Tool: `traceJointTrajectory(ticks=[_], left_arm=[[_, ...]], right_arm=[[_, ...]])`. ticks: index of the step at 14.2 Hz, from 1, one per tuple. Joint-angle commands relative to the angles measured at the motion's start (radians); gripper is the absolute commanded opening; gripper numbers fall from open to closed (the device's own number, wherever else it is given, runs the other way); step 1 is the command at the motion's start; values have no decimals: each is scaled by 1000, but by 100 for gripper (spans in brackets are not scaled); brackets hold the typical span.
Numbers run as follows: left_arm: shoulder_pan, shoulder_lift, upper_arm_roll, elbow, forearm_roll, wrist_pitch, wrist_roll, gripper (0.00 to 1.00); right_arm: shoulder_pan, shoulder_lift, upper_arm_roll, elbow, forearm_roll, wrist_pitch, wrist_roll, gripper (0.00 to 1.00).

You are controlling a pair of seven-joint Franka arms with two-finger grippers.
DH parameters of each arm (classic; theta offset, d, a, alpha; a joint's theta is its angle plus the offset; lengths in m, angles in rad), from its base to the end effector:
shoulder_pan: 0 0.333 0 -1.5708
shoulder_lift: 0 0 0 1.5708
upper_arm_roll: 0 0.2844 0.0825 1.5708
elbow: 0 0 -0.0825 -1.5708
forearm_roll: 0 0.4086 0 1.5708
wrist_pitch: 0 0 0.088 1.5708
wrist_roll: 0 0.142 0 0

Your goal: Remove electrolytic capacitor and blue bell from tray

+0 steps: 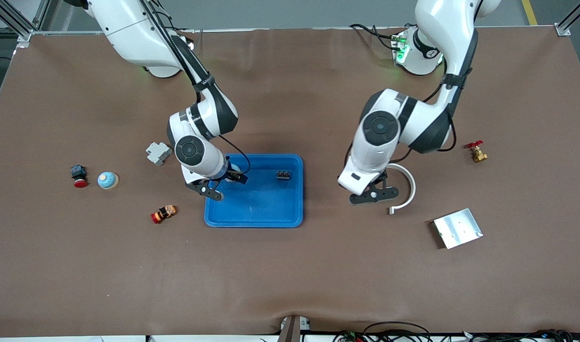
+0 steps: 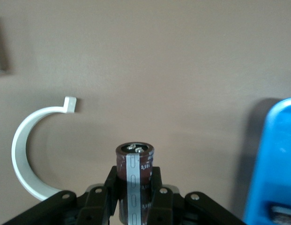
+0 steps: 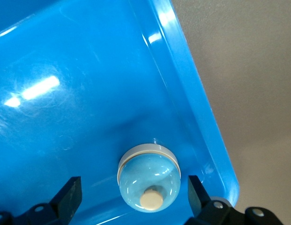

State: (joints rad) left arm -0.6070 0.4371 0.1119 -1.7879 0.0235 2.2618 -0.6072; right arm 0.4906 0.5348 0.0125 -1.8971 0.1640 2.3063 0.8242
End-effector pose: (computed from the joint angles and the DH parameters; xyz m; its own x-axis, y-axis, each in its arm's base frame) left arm 0.5829 -0.3159 0.2357 0.9940 0.0847 0.0691 0.0871 -0.9957 -0.0323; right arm 0.5348 0.3032 0.1280 0.8904 -0.4214 -0.1722 -0.4245 -0.9052 0.0202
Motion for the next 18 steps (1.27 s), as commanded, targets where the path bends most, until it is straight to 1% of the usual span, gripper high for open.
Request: traceJointTrajectory(ticks=[1,5,11,12,13,14,16,17,18], left_arm=[[41,-86,-3,-162,19,85,124,0],[99,-52,-4,-171,19,85,285,0],[110,6,-4,-171,19,99,354,0],[110,18,-4,-171,19,108,357,0],[110,28,-4,-172,19,113,360,0],[110,31,-4,-172,19,113,375,0],[119,37,-4,-197,19,149,395,0],[128,35,-4,-215,19,178,405,0],[131,35,-4,-235,19,212,417,0]], right_arm=[[20,16,-9,0,14,8,3,100],[14,27,-9,-13,15,48,4,100],[14,33,-9,-30,20,50,0,100],[16,31,-9,-30,20,50,0,93],[19,31,-9,-30,20,50,0,81],[17,31,-9,-28,20,50,0,65],[5,30,-8,-17,23,42,-4,37],[-9,25,-6,-8,38,18,-4,33],[-14,22,-9,18,75,-19,-4,27]])
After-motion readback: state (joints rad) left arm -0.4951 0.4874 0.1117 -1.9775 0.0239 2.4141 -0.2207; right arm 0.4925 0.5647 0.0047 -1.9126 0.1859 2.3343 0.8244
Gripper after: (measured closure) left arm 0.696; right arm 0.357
